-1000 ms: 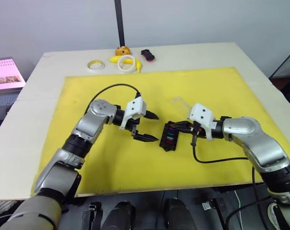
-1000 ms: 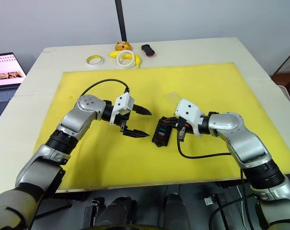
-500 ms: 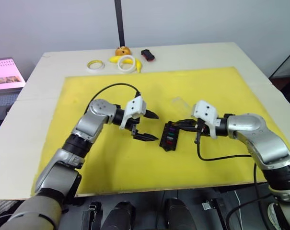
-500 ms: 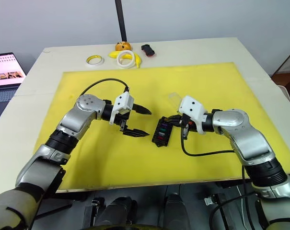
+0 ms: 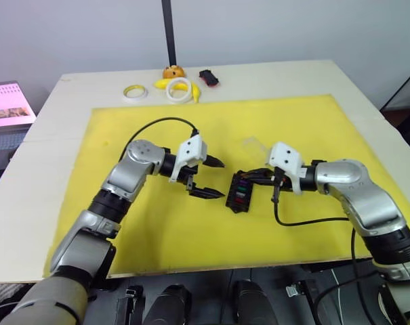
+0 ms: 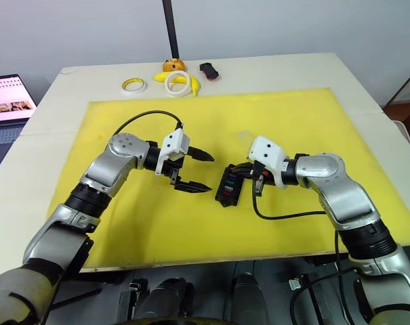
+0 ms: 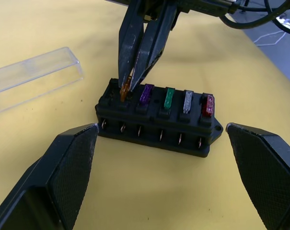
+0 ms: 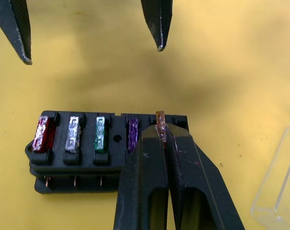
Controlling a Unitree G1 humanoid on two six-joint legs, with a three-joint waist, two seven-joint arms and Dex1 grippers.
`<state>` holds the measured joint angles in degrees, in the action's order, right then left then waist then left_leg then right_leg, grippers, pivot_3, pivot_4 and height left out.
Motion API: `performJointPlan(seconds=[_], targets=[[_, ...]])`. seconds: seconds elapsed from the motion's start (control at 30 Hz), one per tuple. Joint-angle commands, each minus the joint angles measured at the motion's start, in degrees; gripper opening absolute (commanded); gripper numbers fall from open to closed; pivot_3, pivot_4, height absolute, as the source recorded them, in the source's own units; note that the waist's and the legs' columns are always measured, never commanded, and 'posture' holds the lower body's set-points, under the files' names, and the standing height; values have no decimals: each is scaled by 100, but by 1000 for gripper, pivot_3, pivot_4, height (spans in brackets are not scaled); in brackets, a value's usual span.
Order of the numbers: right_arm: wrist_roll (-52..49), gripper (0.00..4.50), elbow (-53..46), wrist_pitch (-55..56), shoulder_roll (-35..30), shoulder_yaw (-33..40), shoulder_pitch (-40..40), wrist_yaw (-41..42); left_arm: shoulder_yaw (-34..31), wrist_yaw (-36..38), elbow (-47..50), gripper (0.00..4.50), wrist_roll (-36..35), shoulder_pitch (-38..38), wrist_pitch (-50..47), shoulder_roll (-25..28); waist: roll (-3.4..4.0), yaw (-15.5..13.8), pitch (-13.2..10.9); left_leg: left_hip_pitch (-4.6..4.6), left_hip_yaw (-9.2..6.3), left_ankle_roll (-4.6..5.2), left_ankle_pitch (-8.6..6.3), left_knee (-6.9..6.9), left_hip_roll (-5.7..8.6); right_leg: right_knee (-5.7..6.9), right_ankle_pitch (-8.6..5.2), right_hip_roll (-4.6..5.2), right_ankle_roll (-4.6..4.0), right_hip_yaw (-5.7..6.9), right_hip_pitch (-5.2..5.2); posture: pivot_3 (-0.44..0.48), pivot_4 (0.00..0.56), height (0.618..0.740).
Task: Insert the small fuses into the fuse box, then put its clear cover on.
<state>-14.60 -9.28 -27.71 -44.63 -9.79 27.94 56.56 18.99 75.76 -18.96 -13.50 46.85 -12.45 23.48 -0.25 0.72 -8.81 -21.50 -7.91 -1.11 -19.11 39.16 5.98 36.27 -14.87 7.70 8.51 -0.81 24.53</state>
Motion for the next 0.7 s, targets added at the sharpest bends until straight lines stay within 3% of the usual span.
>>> performJointPlan(seconds=[0.03, 0.7], targets=[[47, 0, -62, 64, 39, 51, 121, 31, -128, -21, 151, 4495, 12, 64, 37, -26, 0, 0, 0, 0, 0, 0, 0, 0, 0, 0, 0, 0, 0, 0, 0, 0, 150, 740], [272, 0, -115, 101, -72, -9, 83, 307, -145, -35, 121, 4495, 67, 99, 89, -87, 1, 0, 0, 1, 0, 0, 0, 0, 0, 2, 0, 0, 0, 0, 0, 0, 150, 740]])
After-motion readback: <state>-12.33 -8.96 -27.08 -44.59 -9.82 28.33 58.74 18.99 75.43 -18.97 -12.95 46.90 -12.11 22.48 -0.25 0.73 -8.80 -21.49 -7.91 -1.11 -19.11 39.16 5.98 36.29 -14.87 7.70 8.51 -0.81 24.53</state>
